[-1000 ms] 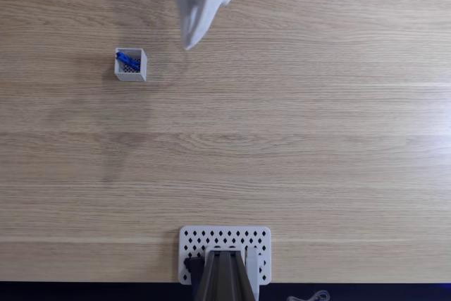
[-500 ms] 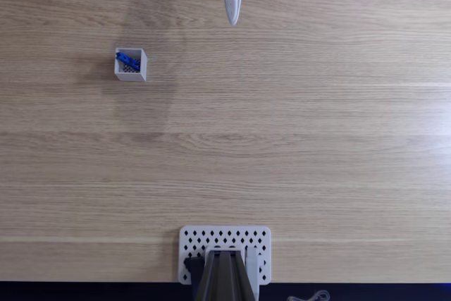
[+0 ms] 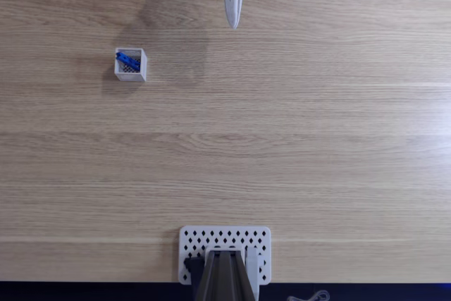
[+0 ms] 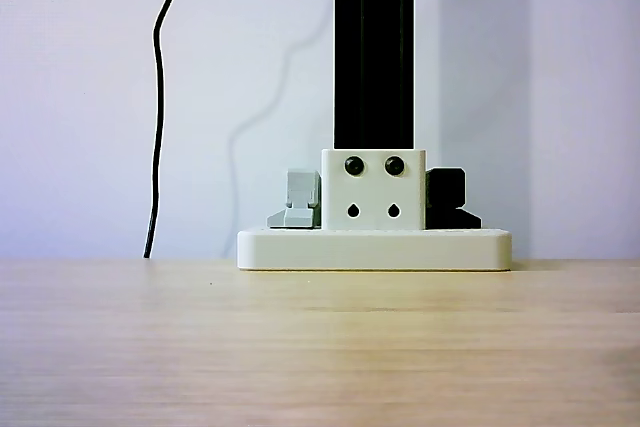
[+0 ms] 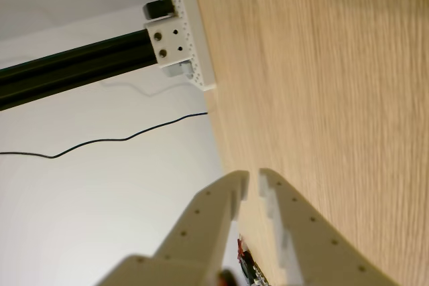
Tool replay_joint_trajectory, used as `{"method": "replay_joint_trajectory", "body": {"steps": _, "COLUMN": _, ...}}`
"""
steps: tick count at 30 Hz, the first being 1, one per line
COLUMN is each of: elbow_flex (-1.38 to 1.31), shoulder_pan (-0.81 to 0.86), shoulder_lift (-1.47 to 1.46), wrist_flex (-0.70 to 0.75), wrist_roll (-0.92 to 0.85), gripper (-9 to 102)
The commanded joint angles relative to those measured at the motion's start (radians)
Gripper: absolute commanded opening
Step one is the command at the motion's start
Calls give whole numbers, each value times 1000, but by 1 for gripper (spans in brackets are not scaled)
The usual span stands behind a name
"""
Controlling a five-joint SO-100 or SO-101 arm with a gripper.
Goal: Grasp a peg and put it in the crate.
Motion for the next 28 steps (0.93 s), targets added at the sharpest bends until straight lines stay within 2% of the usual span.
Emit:
{"method": "replay_joint_trajectory", "body": {"steps": 1, "elbow_flex": -11, "shoulder_pan": -3, "shoulder_lift": 48, "wrist_flex": 112, "wrist_roll": -9, "gripper": -1}}
{"method": "replay_joint_trajectory", "body": {"steps": 4, "elbow_flex": -11, "shoulder_pan": -5, "shoulder_lift": 48, "wrist_flex": 195, "wrist_roll": -11, "gripper": 0}}
{"method": "replay_joint_trajectory", "body": {"steps": 28, "elbow_flex": -11, "shoulder_pan": -5, "shoulder_lift": 46, "wrist_flex": 207, "wrist_roll": -9, "gripper": -1}}
